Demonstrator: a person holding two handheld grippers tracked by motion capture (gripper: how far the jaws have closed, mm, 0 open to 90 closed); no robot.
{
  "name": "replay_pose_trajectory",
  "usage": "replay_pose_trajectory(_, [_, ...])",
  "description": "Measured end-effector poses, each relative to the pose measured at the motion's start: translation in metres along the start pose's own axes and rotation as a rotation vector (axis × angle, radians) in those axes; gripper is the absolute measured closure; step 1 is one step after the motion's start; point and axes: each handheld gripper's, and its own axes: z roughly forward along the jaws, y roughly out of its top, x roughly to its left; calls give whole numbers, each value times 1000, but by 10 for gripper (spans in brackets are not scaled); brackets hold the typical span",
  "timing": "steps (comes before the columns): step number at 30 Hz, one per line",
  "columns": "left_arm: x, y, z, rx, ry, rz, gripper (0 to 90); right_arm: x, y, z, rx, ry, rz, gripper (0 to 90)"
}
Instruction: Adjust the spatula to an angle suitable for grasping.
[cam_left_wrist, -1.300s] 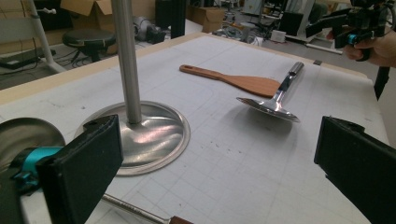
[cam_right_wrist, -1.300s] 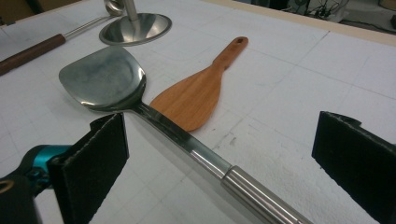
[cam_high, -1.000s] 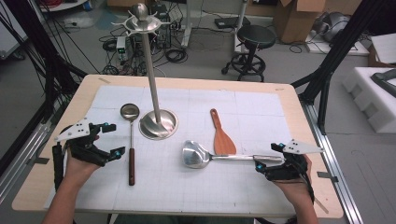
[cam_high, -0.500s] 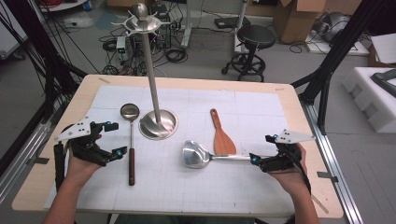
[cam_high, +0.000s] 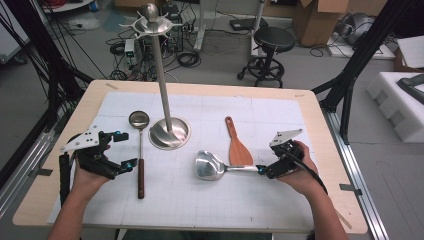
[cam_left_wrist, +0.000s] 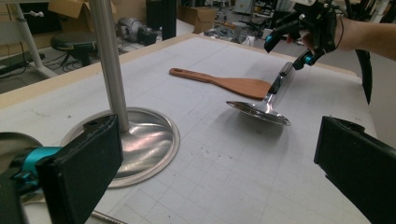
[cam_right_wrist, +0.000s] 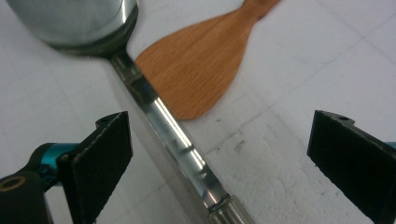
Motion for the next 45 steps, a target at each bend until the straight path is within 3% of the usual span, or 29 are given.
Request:
replay_pose_trajectory(2, [0,0,1,1,-2,3,17,1,4,7,68,18,-25,78])
replay_pose_trajectory(3, [0,0,0,2,-2,4,17,1,4,7,68,18,-25,78])
replay_pose_trajectory(4, [0,0,0,-2,-1,0,17,0,4,11,117,46,-42,213])
replay_pose_trajectory(6, [1,0,-1,-4,-1,3,17,-2,4,16,166,92,-30,283])
replay_pose_trajectory(7, [1,0,-1,-9,3,2,17,-2,3,18,185,93,-47,296])
replay_pose_trajectory(9, [1,0,-1,-12,1,1,17,0,4,20,201,88,-62,322])
replay_pose_trajectory(10, [1,0,-2,-10,2,2,17,2,5,23,225,115,-79,403])
replay_pose_trajectory(13, [1,0,0,-1,4,1,17,6,7,28,253,129,-108,506])
replay_pose_trajectory(16, [0,0,1,0,2,3,17,7,8,31,282,128,-130,540])
replay_pose_trajectory(19, [-1,0,1,2,2,9,17,8,9,31,281,122,-132,560])
replay_pose_trajectory(21, [-1,1,1,4,5,11,17,9,9,31,281,135,-148,640])
replay_pose_trajectory(28, [-1,1,2,4,6,13,17,14,9,29,285,150,-200,683])
replay_pose_trajectory(30, [-1,1,2,5,6,11,17,18,9,29,289,179,-222,713])
replay_pose_trajectory(34, [-1,1,2,6,5,14,17,27,12,29,289,193,-265,742])
replay_pose_trajectory(45, [-1,1,2,3,3,14,17,42,18,34,275,228,-308,744])
